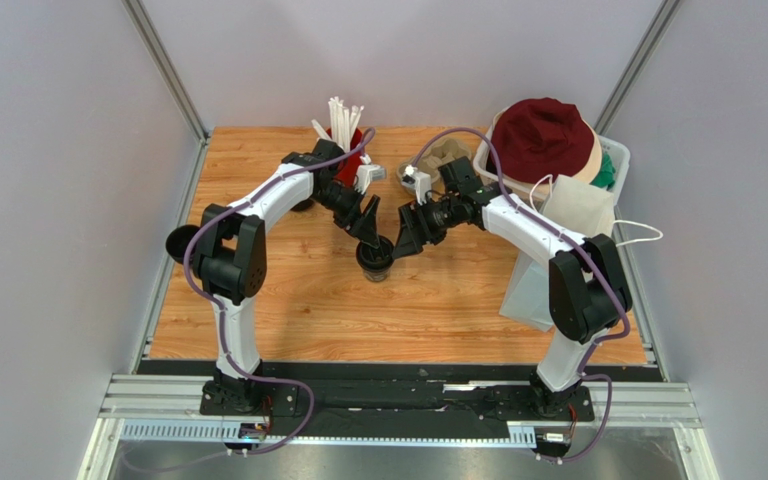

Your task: Pack the takeout coffee

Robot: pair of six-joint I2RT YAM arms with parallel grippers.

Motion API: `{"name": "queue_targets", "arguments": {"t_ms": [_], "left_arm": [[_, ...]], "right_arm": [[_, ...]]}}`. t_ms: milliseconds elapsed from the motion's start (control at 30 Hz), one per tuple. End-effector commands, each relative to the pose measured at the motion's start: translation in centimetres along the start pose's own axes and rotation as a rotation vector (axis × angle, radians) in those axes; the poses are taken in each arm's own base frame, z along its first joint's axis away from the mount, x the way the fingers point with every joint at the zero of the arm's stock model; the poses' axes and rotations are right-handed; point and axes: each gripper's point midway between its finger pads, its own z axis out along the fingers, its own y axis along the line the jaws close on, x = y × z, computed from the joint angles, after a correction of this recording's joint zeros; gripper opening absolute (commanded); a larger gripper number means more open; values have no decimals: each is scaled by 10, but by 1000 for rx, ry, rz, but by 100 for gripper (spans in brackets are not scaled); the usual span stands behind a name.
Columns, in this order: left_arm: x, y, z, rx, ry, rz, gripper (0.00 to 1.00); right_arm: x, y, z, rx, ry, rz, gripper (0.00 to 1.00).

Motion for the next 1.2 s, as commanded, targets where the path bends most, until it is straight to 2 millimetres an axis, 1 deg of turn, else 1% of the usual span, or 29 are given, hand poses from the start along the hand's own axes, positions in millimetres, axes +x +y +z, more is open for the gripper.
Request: {"name": "queue_targets", "arguments": {"t_ms": [0, 67, 133, 300, 333, 367, 467, 533, 633, 667, 700, 733, 800, 900, 967, 1100, 1133, 1167], "left_arm": [[-6, 2, -2, 15, -9, 28, 82], [-9, 1, -3, 22, -17, 28, 82], [-12, 0, -6, 28, -29, 24, 82], [-27, 1, -27, 16, -86, 26, 82], [-29, 0, -31, 18, -100, 29, 83], [-34, -5, -36, 33, -120, 34, 83], [-39, -11, -44, 62, -152, 36, 83], [-39, -12, -46, 63, -155, 39, 83], [-29, -6, -48, 46, -153, 25, 83], [-23, -4, -46, 44, -147, 18, 83], [-20, 1, -50, 36, -153, 3, 83], [-11, 5, -48, 37, -144, -21, 83], [-6, 13, -52, 26, -159, -32, 83], [10, 20, -49, 11, -143, -51, 83], [14, 22, -48, 6, -144, -53, 83], [25, 25, -43, 2, -131, -64, 83], [25, 26, -41, 4, -132, -63, 83], [26, 26, -40, 6, -133, -68, 83]], "right_arm": [[-21, 10, 0, -47, -37, -28, 78], [-22, 9, 3, -51, -32, 4, 78], [-26, 9, 3, -52, -38, 1, 78], [-32, 2, 10, -44, -36, 21, 78], [-35, 2, 10, -47, -42, 19, 78], [-36, 2, 12, -49, -43, 23, 78], [-40, -1, 16, -51, -49, 46, 78], [-41, -3, 20, -49, -55, 62, 78], [-41, -4, 25, -45, -53, 74, 78], [-39, -6, 29, -37, -47, 81, 78], [-39, -7, 30, -34, -47, 82, 78], [-38, -5, 33, -35, -44, 83, 78], [-36, -7, 38, -26, -41, 89, 78], [-36, -7, 42, -17, -37, 92, 78], [-37, -6, 44, -19, -38, 91, 78], [-35, -9, 47, 3, -34, 94, 77], [-33, -9, 48, 2, -28, 95, 76], [-33, -10, 49, 7, -28, 96, 73]]}}
